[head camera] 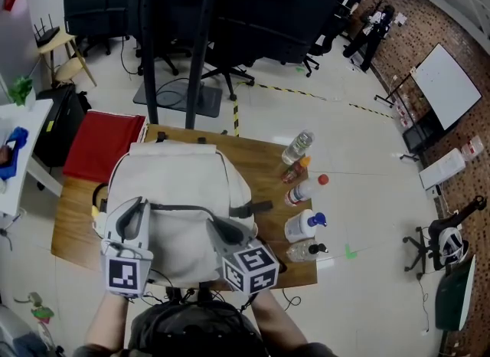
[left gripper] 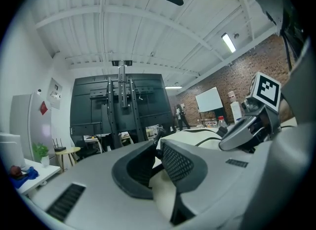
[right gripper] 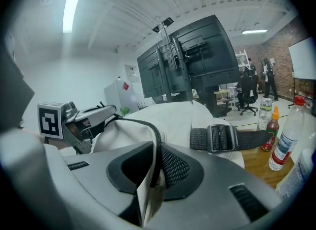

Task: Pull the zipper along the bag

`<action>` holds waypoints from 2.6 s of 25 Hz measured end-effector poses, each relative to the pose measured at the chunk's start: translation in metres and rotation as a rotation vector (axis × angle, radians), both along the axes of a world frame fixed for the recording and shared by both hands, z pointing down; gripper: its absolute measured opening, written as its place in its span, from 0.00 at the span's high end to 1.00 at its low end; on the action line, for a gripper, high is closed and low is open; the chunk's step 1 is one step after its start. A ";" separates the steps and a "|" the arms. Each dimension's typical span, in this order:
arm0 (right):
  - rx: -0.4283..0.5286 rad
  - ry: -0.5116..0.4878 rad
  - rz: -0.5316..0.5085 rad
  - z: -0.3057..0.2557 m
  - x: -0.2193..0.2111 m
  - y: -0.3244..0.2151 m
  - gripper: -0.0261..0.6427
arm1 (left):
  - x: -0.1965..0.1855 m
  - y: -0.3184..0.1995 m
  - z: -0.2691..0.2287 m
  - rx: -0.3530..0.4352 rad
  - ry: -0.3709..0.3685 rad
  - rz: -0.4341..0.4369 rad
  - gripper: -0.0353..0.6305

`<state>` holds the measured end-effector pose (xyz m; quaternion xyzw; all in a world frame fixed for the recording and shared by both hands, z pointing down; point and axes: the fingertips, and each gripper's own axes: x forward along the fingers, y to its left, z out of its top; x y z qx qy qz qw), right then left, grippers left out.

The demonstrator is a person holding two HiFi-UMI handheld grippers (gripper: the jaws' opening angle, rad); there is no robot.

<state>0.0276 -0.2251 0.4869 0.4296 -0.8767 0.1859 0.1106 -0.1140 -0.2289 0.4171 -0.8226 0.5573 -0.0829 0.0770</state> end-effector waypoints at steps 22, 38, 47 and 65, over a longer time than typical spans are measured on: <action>0.001 -0.006 0.013 -0.001 -0.004 -0.001 0.85 | -0.080 0.016 0.019 -0.088 0.122 -0.158 0.86; 0.003 0.004 0.017 0.002 -0.007 0.002 0.85 | -0.103 0.054 0.057 -0.166 0.077 -0.161 0.86; 0.008 0.002 0.015 0.003 -0.005 0.005 0.85 | -0.089 0.078 0.054 -0.094 0.063 -0.155 0.86; 0.015 -0.008 0.009 0.003 -0.004 0.010 0.85 | -0.079 0.122 0.108 -0.230 0.163 -0.181 0.86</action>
